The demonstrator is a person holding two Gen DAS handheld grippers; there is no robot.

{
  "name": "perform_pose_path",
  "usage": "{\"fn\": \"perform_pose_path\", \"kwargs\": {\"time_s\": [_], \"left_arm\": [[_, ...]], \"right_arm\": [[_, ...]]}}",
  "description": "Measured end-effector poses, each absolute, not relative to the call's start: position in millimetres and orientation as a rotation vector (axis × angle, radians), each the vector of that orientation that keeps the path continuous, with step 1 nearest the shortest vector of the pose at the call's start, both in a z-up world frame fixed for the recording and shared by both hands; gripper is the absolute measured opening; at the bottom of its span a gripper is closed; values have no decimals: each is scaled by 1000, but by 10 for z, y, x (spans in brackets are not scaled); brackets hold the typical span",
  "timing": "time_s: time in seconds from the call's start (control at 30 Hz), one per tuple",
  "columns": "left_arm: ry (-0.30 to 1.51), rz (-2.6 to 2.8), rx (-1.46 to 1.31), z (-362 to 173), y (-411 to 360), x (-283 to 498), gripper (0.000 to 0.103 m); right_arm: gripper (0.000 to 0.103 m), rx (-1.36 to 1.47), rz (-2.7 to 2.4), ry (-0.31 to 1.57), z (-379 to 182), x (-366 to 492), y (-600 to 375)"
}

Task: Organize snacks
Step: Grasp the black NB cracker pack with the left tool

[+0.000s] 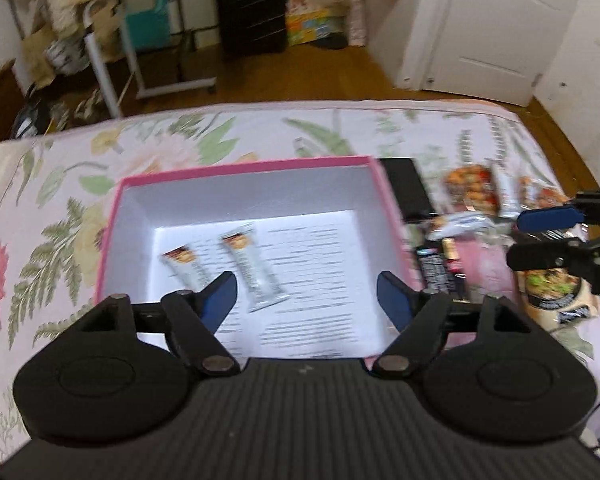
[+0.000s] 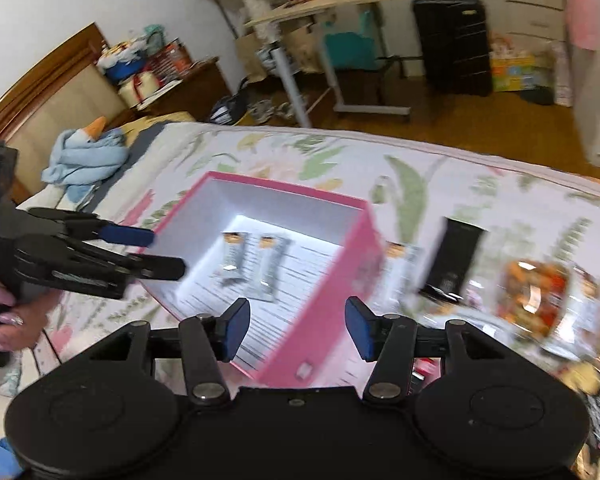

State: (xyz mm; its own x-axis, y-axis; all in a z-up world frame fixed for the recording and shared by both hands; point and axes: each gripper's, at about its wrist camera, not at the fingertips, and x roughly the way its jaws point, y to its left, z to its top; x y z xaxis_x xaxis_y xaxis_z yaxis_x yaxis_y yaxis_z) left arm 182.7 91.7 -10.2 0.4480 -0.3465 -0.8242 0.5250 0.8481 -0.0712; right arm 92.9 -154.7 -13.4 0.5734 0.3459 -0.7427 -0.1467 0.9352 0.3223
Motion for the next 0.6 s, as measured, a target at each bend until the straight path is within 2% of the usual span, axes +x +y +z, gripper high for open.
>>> {"fn": "perform_pose_path", "kwargs": {"time_s": [0.37, 0.6], "left_arm": [[963, -713, 196, -48, 222, 1319, 79], [1035, -774, 169, -418, -246, 1222, 71]], "right_arm": [[70, 114, 208, 884, -486, 318, -1746], [74, 82, 235, 869, -998, 250, -1618]]}}
